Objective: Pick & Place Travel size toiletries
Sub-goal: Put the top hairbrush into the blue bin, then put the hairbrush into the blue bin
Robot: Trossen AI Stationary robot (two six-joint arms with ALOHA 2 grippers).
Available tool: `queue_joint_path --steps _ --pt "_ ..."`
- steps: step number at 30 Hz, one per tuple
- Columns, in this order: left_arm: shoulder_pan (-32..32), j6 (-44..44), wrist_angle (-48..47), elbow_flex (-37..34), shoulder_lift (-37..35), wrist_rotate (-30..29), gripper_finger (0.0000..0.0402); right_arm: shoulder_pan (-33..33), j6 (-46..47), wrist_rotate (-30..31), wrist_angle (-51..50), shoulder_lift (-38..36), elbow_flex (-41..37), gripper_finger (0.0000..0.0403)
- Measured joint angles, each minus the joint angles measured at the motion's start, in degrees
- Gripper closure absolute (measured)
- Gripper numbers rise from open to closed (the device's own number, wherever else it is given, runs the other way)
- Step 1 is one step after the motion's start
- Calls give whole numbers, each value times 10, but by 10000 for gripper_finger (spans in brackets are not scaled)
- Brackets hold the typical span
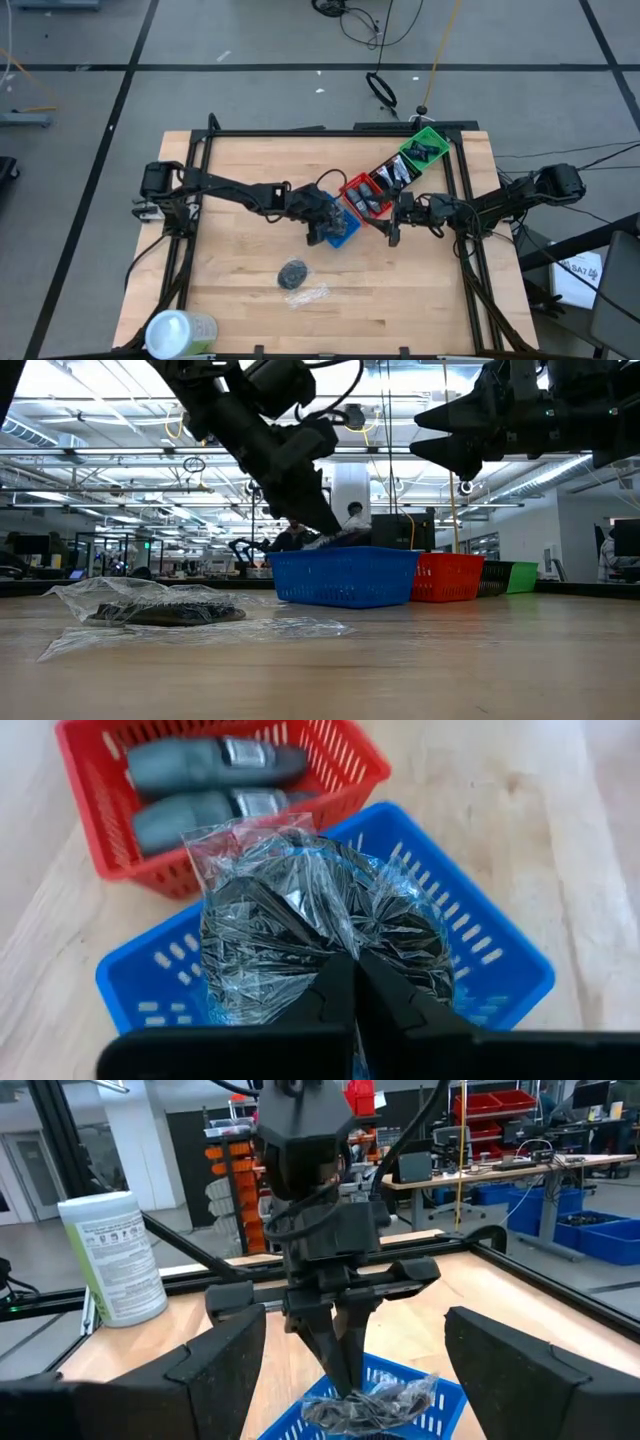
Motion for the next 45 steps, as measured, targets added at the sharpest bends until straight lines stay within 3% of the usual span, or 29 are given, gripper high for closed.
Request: queue_joint_path --steps 6,15,21,24,26,28,31,37,45 --pt "1 -1 -26 0 -6 -39 366 -1 0 0 -15 0 0 110" --pt "-2 1 -31 0 -20 -62 250 -1 -5 1 -17 0 0 110" --pt "-23 8 -130 0 -106 -62 206 -1 -5 1 -18 0 0 110" --pt "-59 -18 -184 0 -161 -63 202 -1 -5 1 -22 0 0 110" --pt "-99 -71 -233 2 -189 -103 203 -1 -5 1 -23 0 0 110" --pt "-146 -132 -324 16 -196 -158 209 -1 -7 2 -24 0 0 110" --pt "-205 -239 -439 41 -177 -158 221 -1 -9 2 -25 0 0 110" --pt "-297 -316 -450 98 -100 -133 250 -1 -9 2 -18 0 0 110" --pt "-308 -344 -452 157 23 -125 277 -1 -11 3 -22 0 0 110"
